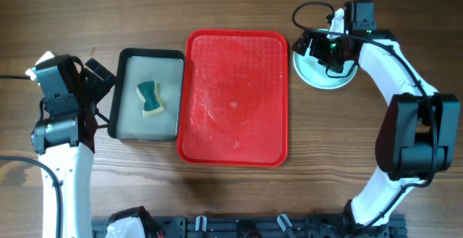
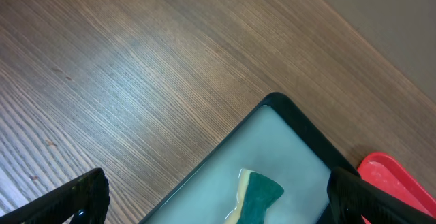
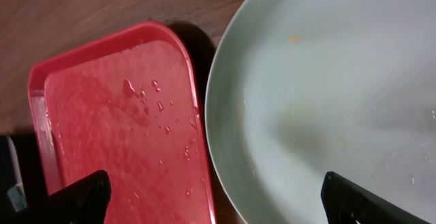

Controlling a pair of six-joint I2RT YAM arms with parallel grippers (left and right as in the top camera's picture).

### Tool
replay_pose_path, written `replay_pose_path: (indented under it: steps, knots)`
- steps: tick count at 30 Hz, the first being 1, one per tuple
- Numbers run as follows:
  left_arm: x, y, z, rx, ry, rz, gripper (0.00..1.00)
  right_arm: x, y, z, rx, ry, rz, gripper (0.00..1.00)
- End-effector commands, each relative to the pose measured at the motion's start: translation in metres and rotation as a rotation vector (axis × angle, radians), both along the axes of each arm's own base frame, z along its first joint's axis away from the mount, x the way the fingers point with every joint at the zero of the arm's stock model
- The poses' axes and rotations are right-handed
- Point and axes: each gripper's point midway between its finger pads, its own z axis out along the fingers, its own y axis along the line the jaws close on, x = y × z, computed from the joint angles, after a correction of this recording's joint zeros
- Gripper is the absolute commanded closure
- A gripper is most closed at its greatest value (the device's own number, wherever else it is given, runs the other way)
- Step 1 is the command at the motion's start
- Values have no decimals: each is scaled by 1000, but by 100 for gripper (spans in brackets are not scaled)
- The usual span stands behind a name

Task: Clean dirty plates on tray and stack at the side
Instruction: 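Open the right gripper and lift it off the plate stack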

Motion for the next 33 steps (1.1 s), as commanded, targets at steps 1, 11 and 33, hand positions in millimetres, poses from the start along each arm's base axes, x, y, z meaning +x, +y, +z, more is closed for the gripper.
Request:
replay_pose_path:
  steps: [1, 11, 33]
  knots:
    - [1, 2, 2, -5, -11, 16, 0, -2, 4, -7, 19, 17, 0, 0]
    - [1, 2, 2, -5, -11, 16, 0, -2, 4, -7, 19, 16, 0, 1]
    - [1, 2, 2, -5, -11, 16, 0, -81, 97, 261, 90, -626, 233, 0]
